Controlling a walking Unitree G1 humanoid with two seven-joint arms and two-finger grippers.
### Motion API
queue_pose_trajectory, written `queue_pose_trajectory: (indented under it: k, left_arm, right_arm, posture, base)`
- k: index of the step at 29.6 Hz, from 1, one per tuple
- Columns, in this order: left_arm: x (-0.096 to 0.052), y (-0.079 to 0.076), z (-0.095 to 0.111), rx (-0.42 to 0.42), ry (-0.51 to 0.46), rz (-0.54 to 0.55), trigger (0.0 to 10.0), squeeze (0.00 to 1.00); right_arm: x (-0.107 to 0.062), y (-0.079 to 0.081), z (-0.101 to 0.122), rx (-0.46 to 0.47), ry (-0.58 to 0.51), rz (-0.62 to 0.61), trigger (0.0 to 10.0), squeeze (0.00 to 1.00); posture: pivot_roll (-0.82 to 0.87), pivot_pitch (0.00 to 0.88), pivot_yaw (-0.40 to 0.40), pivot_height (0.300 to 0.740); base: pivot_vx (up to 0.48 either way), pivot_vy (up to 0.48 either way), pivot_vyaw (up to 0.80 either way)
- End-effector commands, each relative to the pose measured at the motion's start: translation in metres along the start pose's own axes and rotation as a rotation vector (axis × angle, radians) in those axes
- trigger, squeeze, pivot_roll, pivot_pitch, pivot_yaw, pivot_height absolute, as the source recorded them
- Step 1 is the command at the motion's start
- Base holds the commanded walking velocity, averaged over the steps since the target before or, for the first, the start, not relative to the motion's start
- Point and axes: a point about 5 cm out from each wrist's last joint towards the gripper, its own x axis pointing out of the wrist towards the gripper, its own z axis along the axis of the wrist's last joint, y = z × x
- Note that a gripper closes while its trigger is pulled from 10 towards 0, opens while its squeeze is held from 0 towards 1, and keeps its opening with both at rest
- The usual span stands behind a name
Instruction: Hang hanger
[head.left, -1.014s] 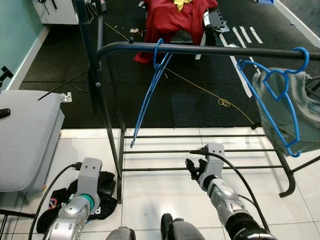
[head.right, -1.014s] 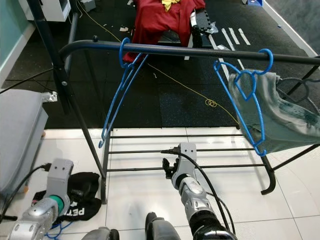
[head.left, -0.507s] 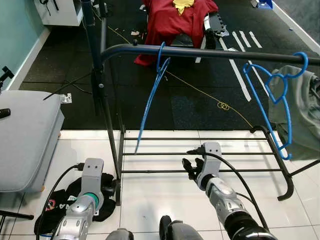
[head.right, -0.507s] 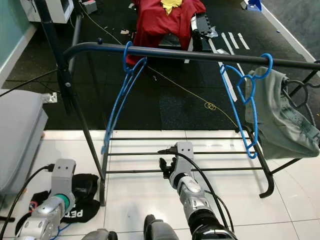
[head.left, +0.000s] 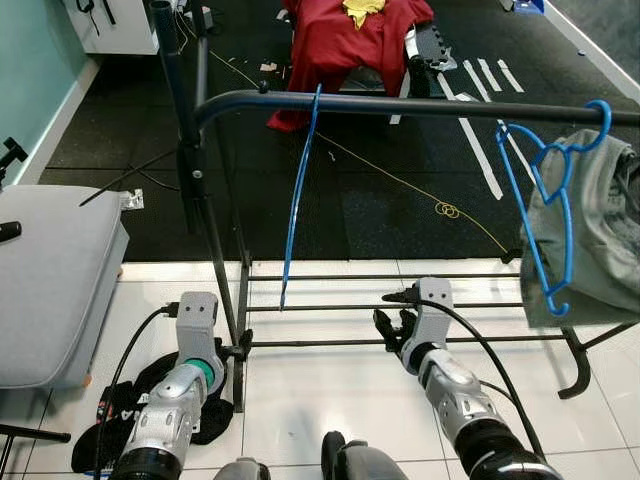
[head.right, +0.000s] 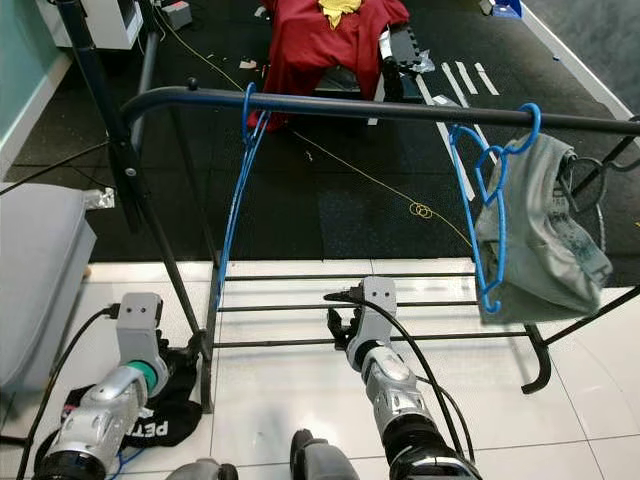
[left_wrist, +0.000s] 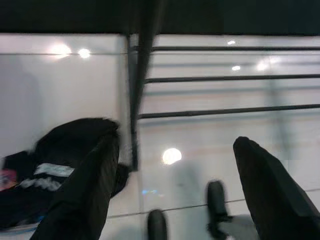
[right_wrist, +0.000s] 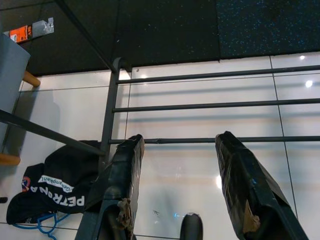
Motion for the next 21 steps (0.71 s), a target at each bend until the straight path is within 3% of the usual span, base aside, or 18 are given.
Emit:
queue_pose_trajectory:
  k: [1,5,12,21]
  left_arm:
    - [0.0,0.003,-0.009,0.016,0.036,0.02,10.0,0.0]
    - [-0.003,0.005,-0.019,0.025,0.048,0.0,10.0,0.0]
    - [-0.003,0.005,-0.019,0.025,0.033,-0.015,10.0,0.0]
    - [0.004,0.001,-0.005,0.059,-0.001,-0.02,10.0,0.0]
  right_arm:
    - [-0.001,-0.002,-0.006,0.012,0.032,-0.013,10.0,0.0]
    - [-0.001,0.003,-0.014,0.015,0.08,0.004,10.0,0.0]
    - [-0.002,0.006,-0.018,0.011,0.091,0.01,10.0,0.0]
    - [0.003,0.002,-0.003,0.019,0.05,-0.002,10.0,0.0]
  posture:
    - [-0.01,0.093,0.002,0.74]
    - [0.01,0.083,0.007,0.74]
    - [0.02,0.062,0.002,0.74]
    - [0.03,0.087,-0.015,0.74]
  base:
    - [0.0,0.0,0.0]
    - [0.0,0.0,0.0]
    - [0.0,0.0,0.0]
    - [0.0,0.0,0.0]
